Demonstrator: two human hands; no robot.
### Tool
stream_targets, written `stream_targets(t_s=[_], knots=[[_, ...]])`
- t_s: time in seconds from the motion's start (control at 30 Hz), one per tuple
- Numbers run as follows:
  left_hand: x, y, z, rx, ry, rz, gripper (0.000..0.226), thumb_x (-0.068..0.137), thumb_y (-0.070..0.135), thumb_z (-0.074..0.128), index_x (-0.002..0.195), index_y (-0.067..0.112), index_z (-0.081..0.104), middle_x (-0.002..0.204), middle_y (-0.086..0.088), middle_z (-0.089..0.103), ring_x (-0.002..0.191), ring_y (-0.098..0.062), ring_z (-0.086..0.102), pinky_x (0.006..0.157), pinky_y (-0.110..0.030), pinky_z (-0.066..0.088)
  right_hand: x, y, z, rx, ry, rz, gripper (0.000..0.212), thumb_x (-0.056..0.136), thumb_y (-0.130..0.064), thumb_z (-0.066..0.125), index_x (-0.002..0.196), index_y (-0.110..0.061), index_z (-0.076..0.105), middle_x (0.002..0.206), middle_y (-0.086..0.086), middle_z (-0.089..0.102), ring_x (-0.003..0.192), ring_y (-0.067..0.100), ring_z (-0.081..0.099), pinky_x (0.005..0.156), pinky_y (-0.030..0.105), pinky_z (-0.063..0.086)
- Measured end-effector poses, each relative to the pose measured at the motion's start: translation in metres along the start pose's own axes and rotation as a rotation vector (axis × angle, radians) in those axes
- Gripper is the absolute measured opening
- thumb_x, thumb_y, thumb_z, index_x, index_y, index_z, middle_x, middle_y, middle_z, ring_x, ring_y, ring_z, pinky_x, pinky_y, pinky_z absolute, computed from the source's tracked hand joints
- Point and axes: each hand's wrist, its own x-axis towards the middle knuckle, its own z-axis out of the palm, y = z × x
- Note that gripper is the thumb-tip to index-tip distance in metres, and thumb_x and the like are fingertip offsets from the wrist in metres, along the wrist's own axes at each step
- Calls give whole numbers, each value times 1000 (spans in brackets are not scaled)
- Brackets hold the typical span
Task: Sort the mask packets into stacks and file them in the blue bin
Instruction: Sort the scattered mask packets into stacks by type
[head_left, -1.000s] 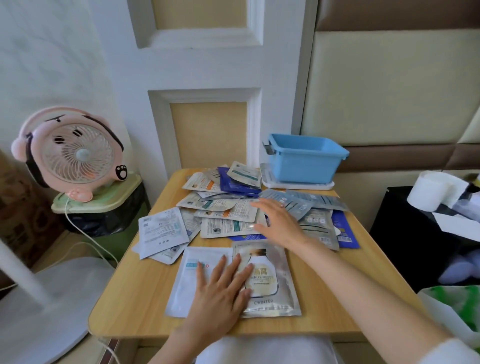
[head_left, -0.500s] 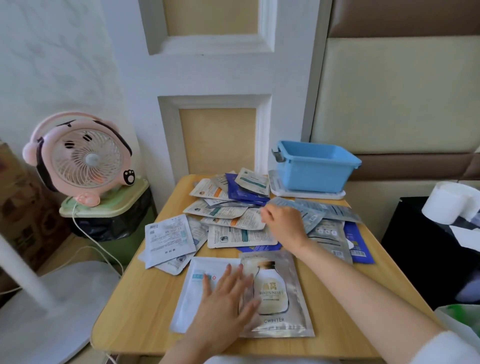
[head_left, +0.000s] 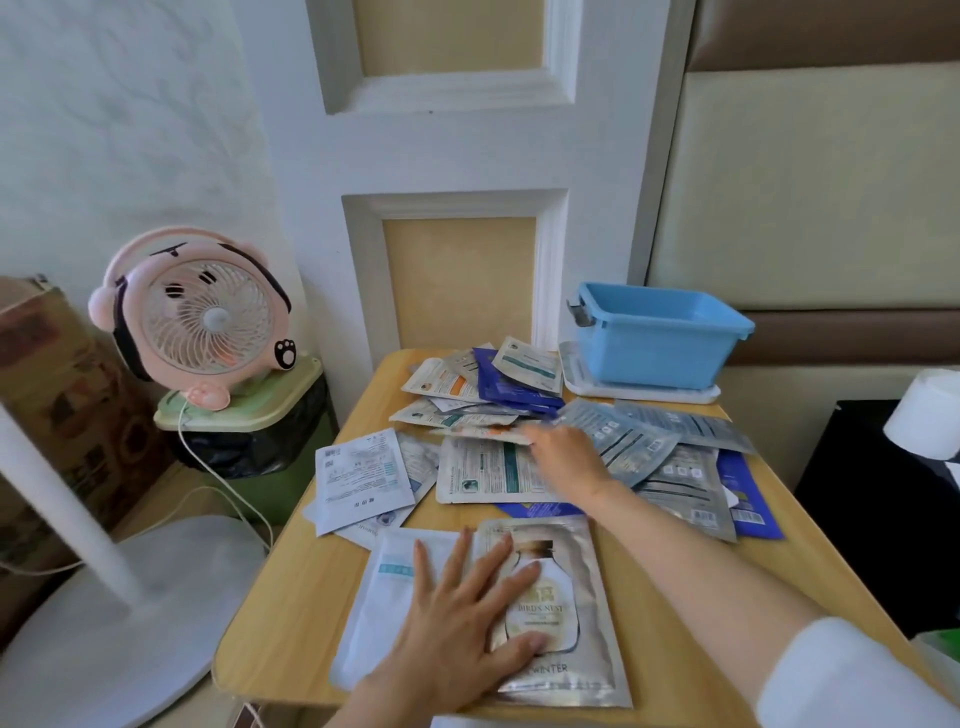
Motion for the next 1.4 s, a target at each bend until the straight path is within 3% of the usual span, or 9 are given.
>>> stream_targets(t_s=[0.2,0.37,0.57,0.67,0.77,0.87,1.0,1.1,1.4], knots=[[-14,-17,3,30,11,10,61,88,74,19,139,45,36,142,13,46,128,-33,46,102,-52,4,-70,-11,-44,1347,122,467,11,94,-7,53,93,-7,64,84,10,68,74,21,66,58,35,57],[-13,-24,1,-78,63,29,78,70,87,-6,141,57,3,155,20,-3,143,-31,-13,107,-54,-18,-120,1,-63,1586,7,601,25,88,7,52,107,-8,59,91,12,69,80,23,68,55,32,58],[-17,-27,-6,-160,45,-5,87,56,90,-16,136,59,-2,152,23,-11,143,-22,-22,106,-53,-21,-154,48,-93,1112,-512,664,41,59,-7,72,100,-6,65,88,6,75,83,19,70,77,32,54],[-17,-24,-6,-171,49,-12,91,55,88,-18,138,57,0,153,22,-6,144,-21,-18,108,-57,-16,-170,55,-102,760,-766,680,9,84,-16,69,88,-9,66,69,7,73,52,14,67,43,18,47],[-17,-22,-5,-186,72,-6,89,59,87,-17,140,55,2,155,20,-2,145,-23,-15,109,-60,-13,-174,49,-102,517,-905,699,19,90,-24,63,81,-7,63,54,4,68,38,9,59,35,15,35],[-16,-22,-4,-176,72,-12,89,59,86,-19,140,54,1,156,18,-1,145,-24,-13,109,-62,-11,-171,38,-102,-29,-661,634,40,84,-53,60,80,-13,61,59,-2,69,50,11,60,52,23,43],[-14,-17,-6,-137,20,-20,90,51,88,-24,135,57,-11,155,20,-9,144,-21,-18,110,-61,-12,-171,6,-89,-41,-101,196,56,90,-57,42,137,-28,37,146,-9,36,134,13,38,103,26,35],[-12,-15,-6,-142,13,-18,92,49,91,-22,134,57,-11,156,19,-8,144,-21,-18,110,-61,-12,-174,-6,-53,-69,-320,-90,58,93,-61,7,147,-43,-2,155,-14,-21,143,10,-22,118,44,-12],[-14,-13,-4,-134,9,-21,85,50,89,-25,129,61,-17,156,12,-14,144,-23,-20,109,-59,-13,-177,5,-26,-124,-370,161,85,60,-71,-35,139,-39,-24,153,-2,-28,142,20,-26,113,58,-13]])
